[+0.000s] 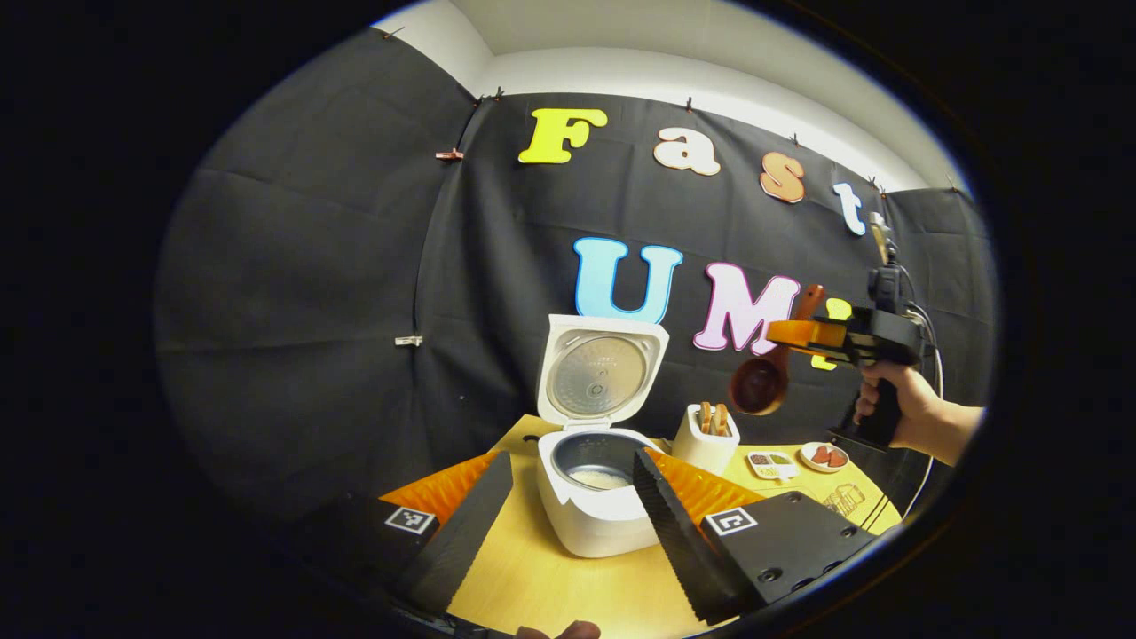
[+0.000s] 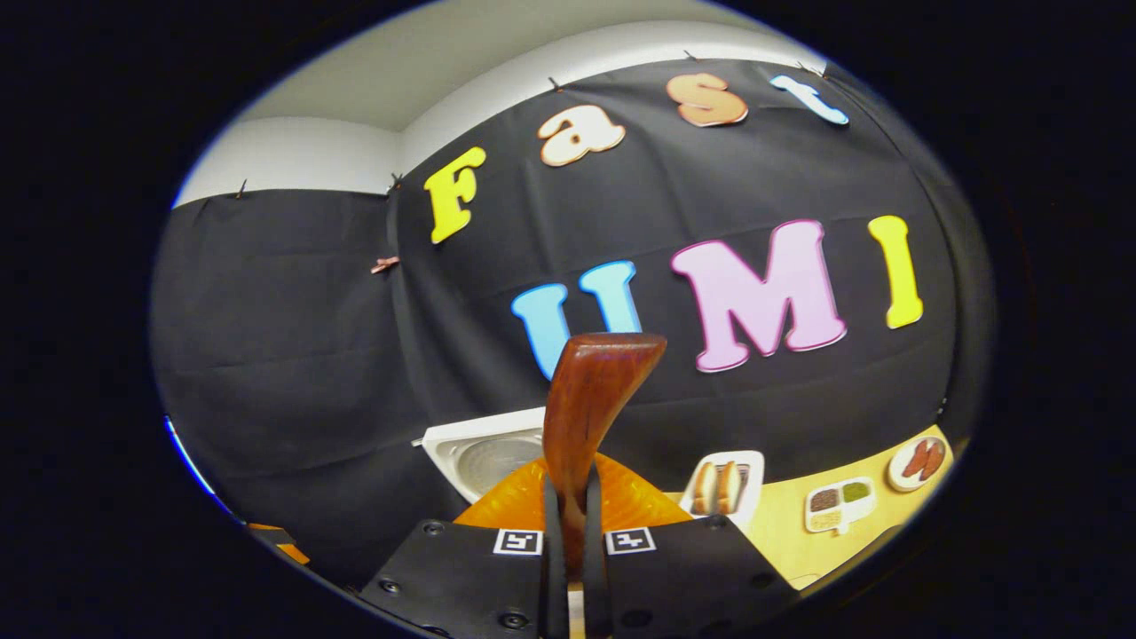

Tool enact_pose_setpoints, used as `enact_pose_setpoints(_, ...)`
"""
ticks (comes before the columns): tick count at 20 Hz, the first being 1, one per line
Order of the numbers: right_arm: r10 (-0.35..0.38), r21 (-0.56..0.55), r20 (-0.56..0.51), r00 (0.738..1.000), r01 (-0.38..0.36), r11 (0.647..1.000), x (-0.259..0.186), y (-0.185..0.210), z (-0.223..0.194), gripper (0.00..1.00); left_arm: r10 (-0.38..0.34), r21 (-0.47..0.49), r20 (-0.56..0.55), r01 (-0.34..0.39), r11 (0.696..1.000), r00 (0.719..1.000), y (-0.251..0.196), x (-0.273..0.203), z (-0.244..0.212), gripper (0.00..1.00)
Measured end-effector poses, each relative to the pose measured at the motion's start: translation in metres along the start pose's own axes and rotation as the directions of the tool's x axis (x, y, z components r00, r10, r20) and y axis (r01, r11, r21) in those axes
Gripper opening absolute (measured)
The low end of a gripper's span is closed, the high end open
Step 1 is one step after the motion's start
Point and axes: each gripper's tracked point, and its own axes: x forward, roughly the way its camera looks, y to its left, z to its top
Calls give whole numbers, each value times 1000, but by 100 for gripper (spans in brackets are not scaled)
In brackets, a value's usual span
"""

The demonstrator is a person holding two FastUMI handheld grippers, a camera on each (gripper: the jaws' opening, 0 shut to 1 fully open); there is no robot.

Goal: Close the left gripper, press the button to open the rice cooker; take a wooden spoon from the chopstick holder with the right hand, scoop a spoonful of rice and pour it into the rice cooker, then put the wooden spoon back into the chopstick holder.

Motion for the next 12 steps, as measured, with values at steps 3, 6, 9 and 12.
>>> enact_pose_setpoints(3, -87, -33, 24, 996, 88, 996, -42, -55, 18, 11, -14, 11, 18, 14, 1000, 1000, -16, 1, 9, 95)
enact_pose_setpoints(6, -176, -27, 34, 984, 177, 984, -90, -115, 24, 11, -42, 27, 25, 41, 999, 999, -40, 2, 12, 95)
enact_pose_setpoints(9, -272, -28, 20, 962, 272, 962, -130, -181, 17, 11, -63, 37, 31, 61, 997, 998, -63, 2, 15, 95)
enact_pose_setpoints(12, -360, -31, -25, 932, 360, 933, -163, -244, -8, 11, -87, -1, 29, 87, 996, 996, -86, 5, 19, 95)
